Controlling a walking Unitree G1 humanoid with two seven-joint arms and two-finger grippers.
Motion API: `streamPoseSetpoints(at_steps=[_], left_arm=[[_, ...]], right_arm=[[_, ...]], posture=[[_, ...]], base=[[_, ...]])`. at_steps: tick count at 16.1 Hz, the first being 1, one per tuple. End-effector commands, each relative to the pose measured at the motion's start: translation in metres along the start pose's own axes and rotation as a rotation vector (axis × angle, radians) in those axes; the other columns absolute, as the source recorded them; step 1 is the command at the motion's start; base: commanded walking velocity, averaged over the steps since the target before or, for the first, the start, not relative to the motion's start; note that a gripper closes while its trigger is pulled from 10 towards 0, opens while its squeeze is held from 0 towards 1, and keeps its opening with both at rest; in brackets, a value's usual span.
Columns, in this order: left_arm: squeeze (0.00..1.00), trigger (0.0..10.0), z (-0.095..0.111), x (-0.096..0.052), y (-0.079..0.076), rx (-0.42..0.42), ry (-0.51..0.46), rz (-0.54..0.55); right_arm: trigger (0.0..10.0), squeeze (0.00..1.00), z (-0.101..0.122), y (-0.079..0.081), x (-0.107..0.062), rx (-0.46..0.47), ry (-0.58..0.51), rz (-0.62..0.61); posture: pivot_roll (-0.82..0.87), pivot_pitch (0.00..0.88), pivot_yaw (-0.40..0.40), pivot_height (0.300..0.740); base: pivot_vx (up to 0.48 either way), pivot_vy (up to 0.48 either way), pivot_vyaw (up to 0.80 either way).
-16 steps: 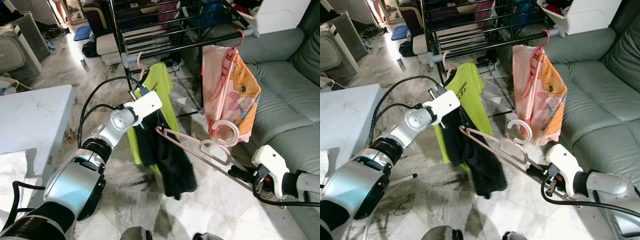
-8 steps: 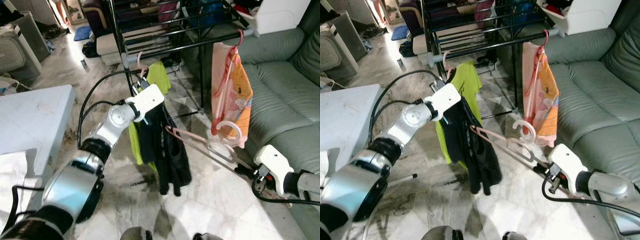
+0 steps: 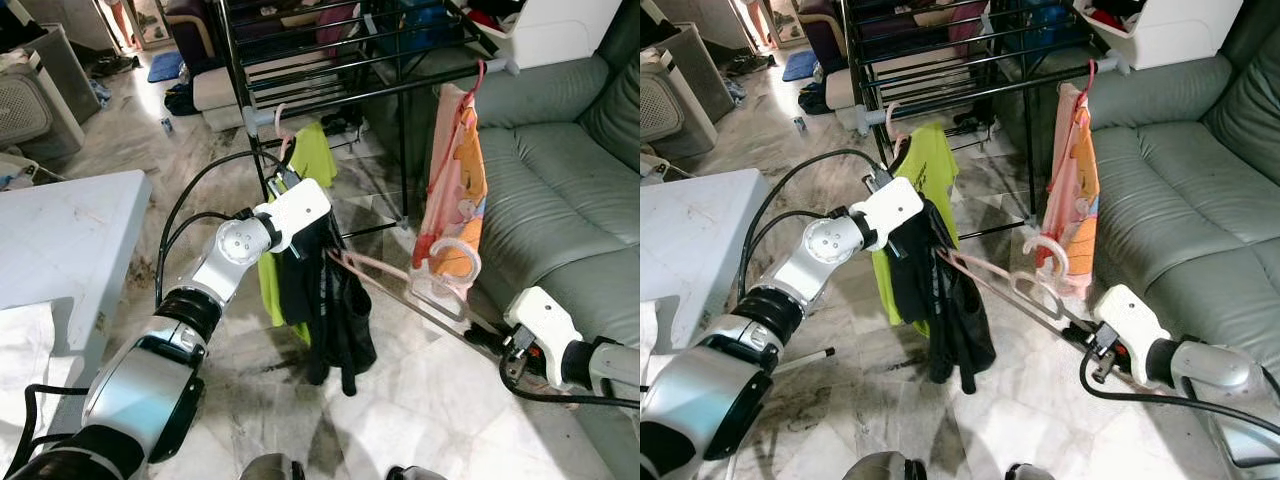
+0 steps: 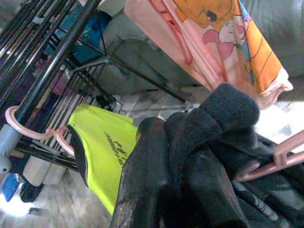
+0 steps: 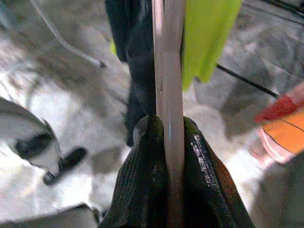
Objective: Hang hanger
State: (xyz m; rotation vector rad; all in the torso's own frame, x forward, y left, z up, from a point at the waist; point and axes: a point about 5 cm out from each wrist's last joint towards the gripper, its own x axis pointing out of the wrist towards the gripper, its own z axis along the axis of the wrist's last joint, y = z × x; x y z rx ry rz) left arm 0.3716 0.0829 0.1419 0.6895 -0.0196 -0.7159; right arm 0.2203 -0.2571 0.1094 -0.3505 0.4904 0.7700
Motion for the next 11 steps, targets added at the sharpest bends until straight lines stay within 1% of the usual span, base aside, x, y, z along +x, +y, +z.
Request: streamPoseSetpoints(at_steps=[1, 4, 6, 8, 10, 11], left_arm=[[0.00, 10.0, -0.003, -0.001, 0.005, 0.016, 0.024, 0.049], [0.00, 10.0, -0.009, 0.001, 0.003, 0.009, 0.070, 0.079], [0.00, 10.0, -0.010, 0.001, 0.003, 0.009, 0.073, 0.080], [0.00, 10.0, -0.014, 0.000, 0.004, 0.019, 0.100, 0.095], [0.00, 10.0, -0.021, -0.002, 0.008, 0.034, 0.139, 0.139], [0.00, 10.0, -0.023, -0.003, 0.013, 0.008, 0.158, 0.171]], right_arm=[[10.0, 0.00, 0.013, -0.001, -0.004, -0.019, -0.046, 0.012], [10.0, 0.00, 0.012, 0.000, -0.009, -0.028, -0.031, 0.026], [10.0, 0.00, 0.011, 0.001, -0.011, -0.029, -0.025, 0.030], [10.0, 0.00, 0.010, 0.004, -0.015, -0.012, -0.015, 0.066], [10.0, 0.00, 0.007, 0.003, -0.020, -0.021, 0.035, 0.078], [10.0, 0.00, 0.001, -0.001, -0.022, -0.045, 0.090, 0.054]], posture=[[-0.12, 0.000, 0.128, 0.740], [-0.12, 0.000, 0.131, 0.740], [-0.13, 0.000, 0.135, 0.740], [-0.13, 0.000, 0.136, 0.740], [-0.13, 0.000, 0.137, 0.740], [-0.13, 0.000, 0.138, 0.740]], base=[[0.000, 0.000, 0.00], [0.000, 0.000, 0.00], [0.000, 0.000, 0.00], [0.000, 0.000, 0.00], [0.000, 0.000, 0.00], [0.000, 0.000, 0.00]])
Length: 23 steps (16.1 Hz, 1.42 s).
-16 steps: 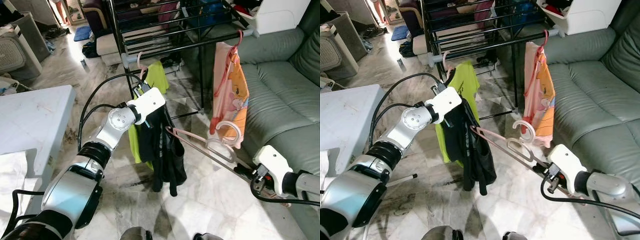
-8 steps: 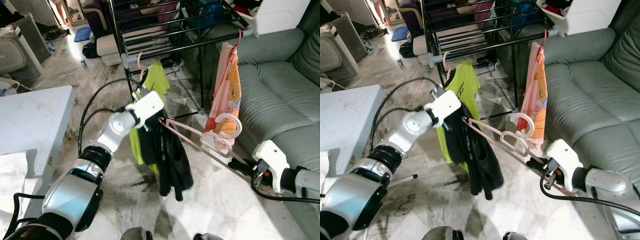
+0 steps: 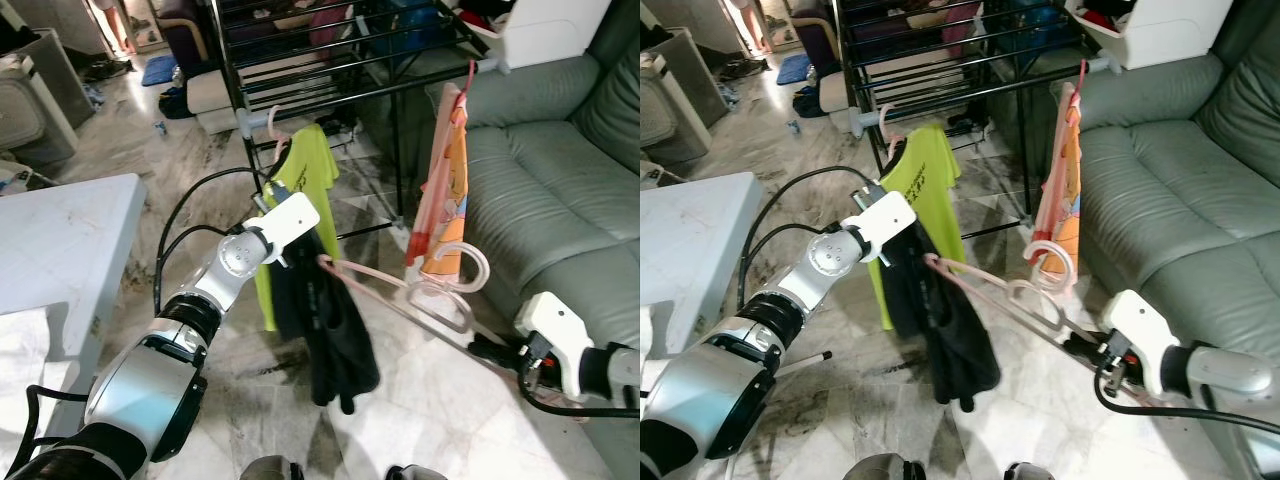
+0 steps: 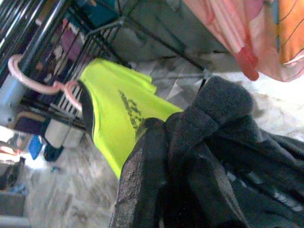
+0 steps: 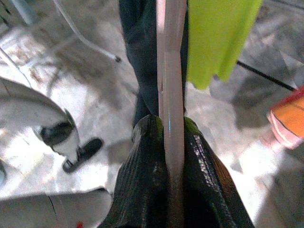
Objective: Hang hanger
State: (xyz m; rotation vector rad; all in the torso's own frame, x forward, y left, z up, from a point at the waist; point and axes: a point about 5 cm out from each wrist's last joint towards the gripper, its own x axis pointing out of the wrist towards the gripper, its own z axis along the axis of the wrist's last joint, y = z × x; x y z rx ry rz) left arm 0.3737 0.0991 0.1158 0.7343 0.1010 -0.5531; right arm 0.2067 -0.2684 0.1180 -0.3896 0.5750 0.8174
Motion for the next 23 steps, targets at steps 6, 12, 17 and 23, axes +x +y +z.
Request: streamPoseSetpoints(at_steps=[6, 12, 17, 23], left_arm=[[0.00, 10.0, 0.000, -0.012, 0.004, -0.269, -0.108, 0.057], [0.00, 10.0, -0.046, -0.042, -0.013, -0.550, -0.013, 0.215], [0.00, 10.0, -0.037, -0.046, -0.015, -0.578, -0.030, 0.202], [0.00, 10.0, -0.029, -0.044, -0.019, -0.593, -0.035, 0.176]], right_arm=[[10.0, 0.00, 0.010, 0.004, 0.025, 0.019, -0.147, -0.211], [10.0, 0.00, 0.010, 0.027, 0.057, 0.210, -0.280, -0.441], [10.0, 0.00, 0.007, 0.043, 0.078, 0.319, -0.282, -0.459], [10.0, 0.00, 0.006, 0.038, 0.077, 0.335, -0.275, -0.479]], posture=[[-0.12, 0.000, 0.128, 0.740], [-0.10, 0.000, 0.079, 0.740], [-0.10, 0.000, 0.073, 0.740], [-0.11, 0.000, 0.068, 0.740]], base=[[0.000, 0.000, 0.00], [0.000, 0.000, -0.37], [0.000, 0.000, -0.80], [0.000, -0.256, -0.27]])
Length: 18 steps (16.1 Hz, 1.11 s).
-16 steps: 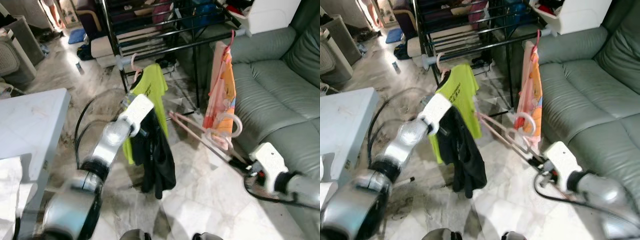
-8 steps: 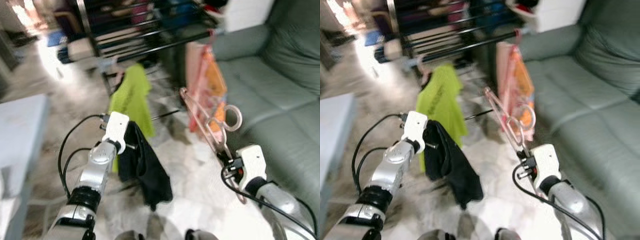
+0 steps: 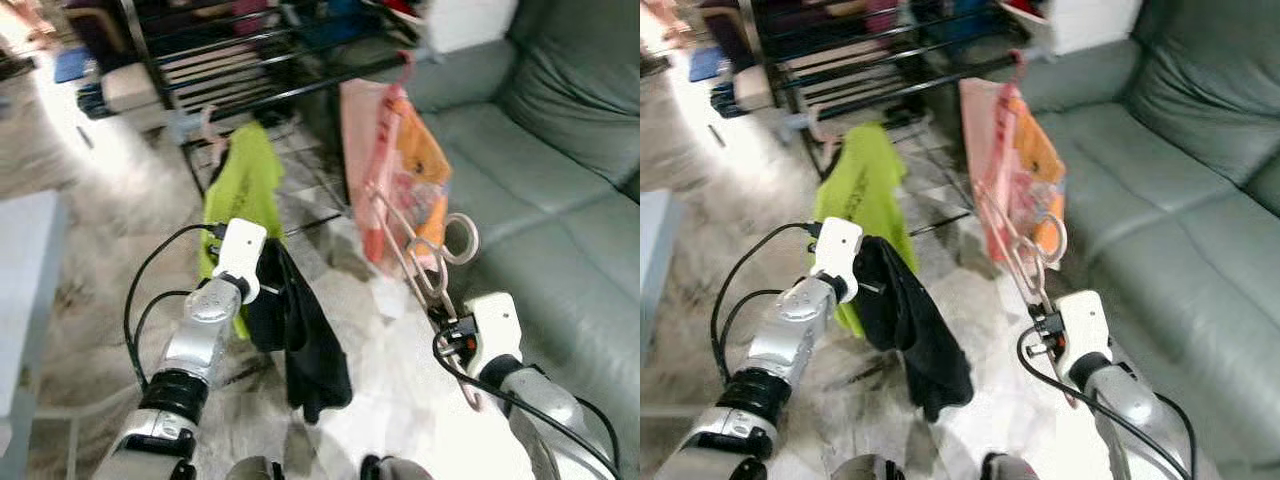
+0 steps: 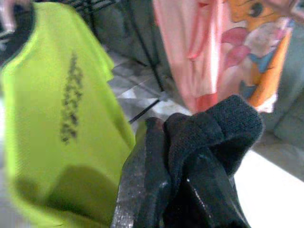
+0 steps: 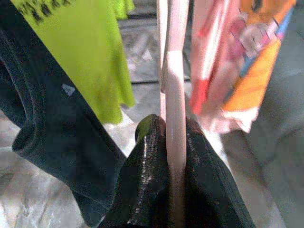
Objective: Hang hanger
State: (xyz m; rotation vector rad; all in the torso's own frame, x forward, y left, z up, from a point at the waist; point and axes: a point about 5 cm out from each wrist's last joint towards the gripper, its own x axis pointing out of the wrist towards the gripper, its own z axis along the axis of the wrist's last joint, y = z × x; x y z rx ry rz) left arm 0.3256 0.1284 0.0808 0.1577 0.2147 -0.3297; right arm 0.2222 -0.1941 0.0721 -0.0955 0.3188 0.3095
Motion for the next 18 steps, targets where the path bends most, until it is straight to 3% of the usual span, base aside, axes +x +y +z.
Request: streamPoseSetpoints(at_steps=[1, 6, 14, 18], left_arm=[[0.00, 10.0, 0.0146, 0.0011, 0.0010, 0.007, -0.057, -0.004], [0.00, 10.0, 0.0135, 0.0004, -0.0010, 0.010, -0.042, -0.012], [0.00, 10.0, 0.0200, 0.0006, -0.0012, -0.022, -0.067, -0.037], [0.00, 10.0, 0.0232, 0.0016, -0.0042, -0.023, -0.077, -0.067]], right_arm=[[10.0, 0.00, -0.0019, -0.0034, -0.0007, 0.006, 0.012, -0.013], [10.0, 0.00, -0.0033, -0.0034, 0.0002, 0.001, 0.020, -0.014], [10.0, 0.00, -0.0029, -0.0007, 0.0023, 0.001, 0.019, -0.012], [10.0, 0.00, -0.0027, 0.0000, 0.0034, 0.000, 0.019, -0.012]], posture=[[-0.11, 0.000, 0.068, 0.740], [-0.11, 0.000, 0.065, 0.740], [-0.11, 0.000, 0.070, 0.740], [-0.11, 0.000, 0.070, 0.740]], base=[[0.000, -0.375, 0.00], [0.000, -0.346, 0.00], [0.000, 0.000, 0.00], [0.000, 0.129, -0.71]])
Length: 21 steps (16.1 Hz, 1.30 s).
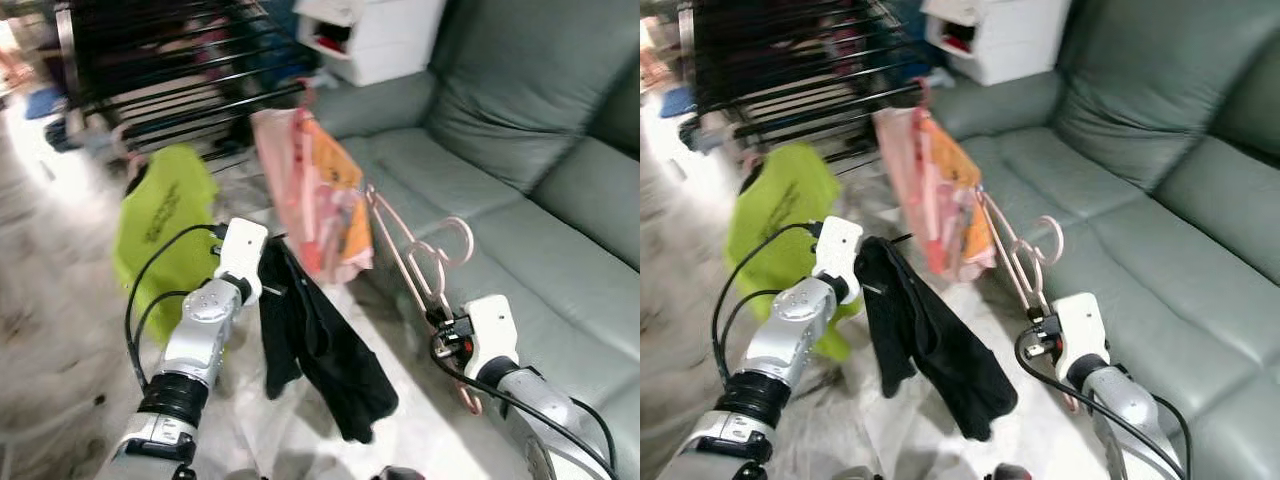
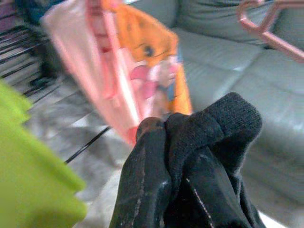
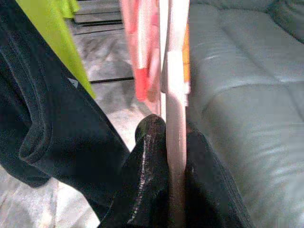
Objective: Hang hanger
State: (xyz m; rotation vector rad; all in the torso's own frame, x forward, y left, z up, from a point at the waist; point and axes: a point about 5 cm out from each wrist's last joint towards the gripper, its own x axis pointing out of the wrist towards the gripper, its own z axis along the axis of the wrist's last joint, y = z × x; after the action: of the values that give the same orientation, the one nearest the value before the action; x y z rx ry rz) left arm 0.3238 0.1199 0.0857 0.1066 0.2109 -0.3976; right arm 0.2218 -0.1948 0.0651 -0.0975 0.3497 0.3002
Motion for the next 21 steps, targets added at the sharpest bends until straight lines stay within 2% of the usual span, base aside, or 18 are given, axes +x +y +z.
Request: streamPoseSetpoints(at_steps=[1, 7, 9, 11, 14, 17, 19, 21], left_arm=[[0.00, 10.0, 0.017, 0.002, 0.003, 0.028, -0.059, 0.000], [0.00, 10.0, 0.016, 0.001, 0.000, 0.039, -0.055, -0.015], [0.00, 10.0, 0.018, 0.002, 0.000, 0.071, -0.062, -0.001], [0.00, 10.0, 0.023, 0.006, 0.005, 0.092, -0.071, 0.059], [0.00, 10.0, 0.029, 0.008, 0.003, 0.097, -0.092, 0.033], [0.00, 10.0, 0.032, 0.008, -0.001, 0.107, -0.110, 0.026], [0.00, 10.0, 0.031, 0.010, 0.003, 0.193, -0.111, 0.101], [0.00, 10.0, 0.036, 0.016, 0.015, 0.288, -0.091, 0.276]], right_arm=[[10.0, 0.00, 0.004, 0.000, 0.002, -0.006, -0.012, -0.004], [10.0, 0.00, 0.005, 0.002, 0.002, -0.008, -0.012, 0.004], [10.0, 0.00, 0.004, 0.003, 0.002, -0.030, 0.000, 0.025], [10.0, 0.00, 0.002, 0.000, 0.001, -0.054, 0.020, 0.032], [10.0, 0.00, 0.003, -0.003, 0.002, -0.060, 0.019, 0.027], [10.0, 0.00, 0.003, 0.001, 0.001, -0.060, 0.019, 0.063], [10.0, 0.00, 0.004, 0.009, -0.006, -0.099, 0.041, 0.205], [10.0, 0.00, 0.004, 0.004, -0.011, -0.184, 0.082, 0.247]], posture=[[-0.11, 0.000, 0.070, 0.740], [-0.11, 0.000, 0.071, 0.740], [-0.11, 0.000, 0.071, 0.740], [-0.11, 0.000, 0.072, 0.740], [-0.11, 0.000, 0.073, 0.740], [-0.11, 0.000, 0.079, 0.740], [-0.11, 0.000, 0.082, 0.740], [-0.12, 0.000, 0.083, 0.740]], base=[[0.000, 0.255, -0.80], [0.000, 0.284, -0.80], [0.000, 0.000, 0.00], [0.000, 0.000, 0.00], [0.000, 0.000, 0.00], [0.000, 0.000, 0.00], [0.000, 0.000, 0.00], [0.000, 0.000, 0.00]])
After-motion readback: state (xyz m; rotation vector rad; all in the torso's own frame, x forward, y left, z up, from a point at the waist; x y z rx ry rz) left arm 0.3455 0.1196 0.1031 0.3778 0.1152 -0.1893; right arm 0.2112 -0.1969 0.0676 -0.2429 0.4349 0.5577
